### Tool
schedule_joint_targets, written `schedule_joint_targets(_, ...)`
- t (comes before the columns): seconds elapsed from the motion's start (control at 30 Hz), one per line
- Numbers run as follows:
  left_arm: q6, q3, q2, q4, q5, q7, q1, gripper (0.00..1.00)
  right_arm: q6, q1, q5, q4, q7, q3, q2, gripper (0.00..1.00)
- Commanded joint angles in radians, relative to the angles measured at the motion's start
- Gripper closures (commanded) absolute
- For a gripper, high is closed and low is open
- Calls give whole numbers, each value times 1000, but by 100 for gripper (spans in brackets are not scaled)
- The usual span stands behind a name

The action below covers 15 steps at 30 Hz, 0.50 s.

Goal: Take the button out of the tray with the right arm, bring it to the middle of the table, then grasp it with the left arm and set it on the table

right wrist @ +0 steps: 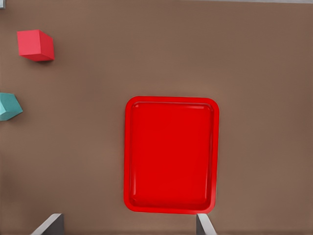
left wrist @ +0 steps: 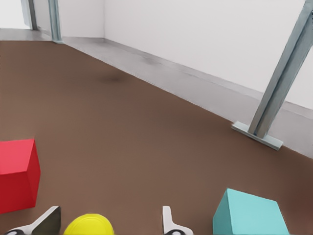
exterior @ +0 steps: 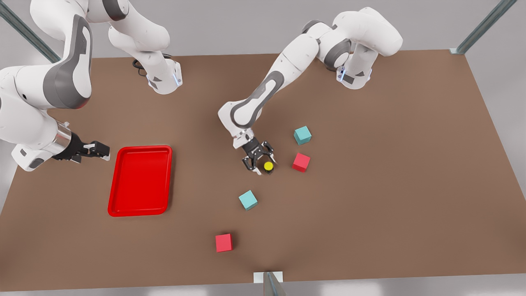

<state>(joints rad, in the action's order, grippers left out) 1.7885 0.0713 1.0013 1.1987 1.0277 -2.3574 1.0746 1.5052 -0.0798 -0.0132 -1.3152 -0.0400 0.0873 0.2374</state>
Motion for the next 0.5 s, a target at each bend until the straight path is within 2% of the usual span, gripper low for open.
schedule_joint_targets(0.0, -35, -1, -42, 2, -28, 135, -16, 0, 0, 0, -1, 1, 0, 0, -1, 0)
schedule_joint_targets(0.1, -55, -2, -95, 4, -54, 217, -45, 0, 0, -2, -2, 1, -3, 0, -1, 0)
schedule_joint_targets(0.2, -43, -15, -206, -10, -208, 470, -134, 0, 1, -1, -4, 1, -1, 0, -1, 0)
schedule_joint_targets(0.27, -40, -16, -351, -10, -446, 842, -257, 0, 0, -1, -4, 1, -1, 0, -1, 0)
schedule_joint_targets(0.37, -40, -16, -444, -7, -816, 1335, -442, 0, 1, 0, -4, 1, -1, 0, -1, 0)
schedule_joint_targets(0.43, -221, -16, -518, -2, -1021, 1834, -616, 0, 0, -1, -2, -1, -1, 0, 0, 0)
schedule_joint_targets(0.47, -276, -15, -532, -2, -1063, 1894, -667, 0, 1, -2, -1, -1, -1, 0, 2, 0)
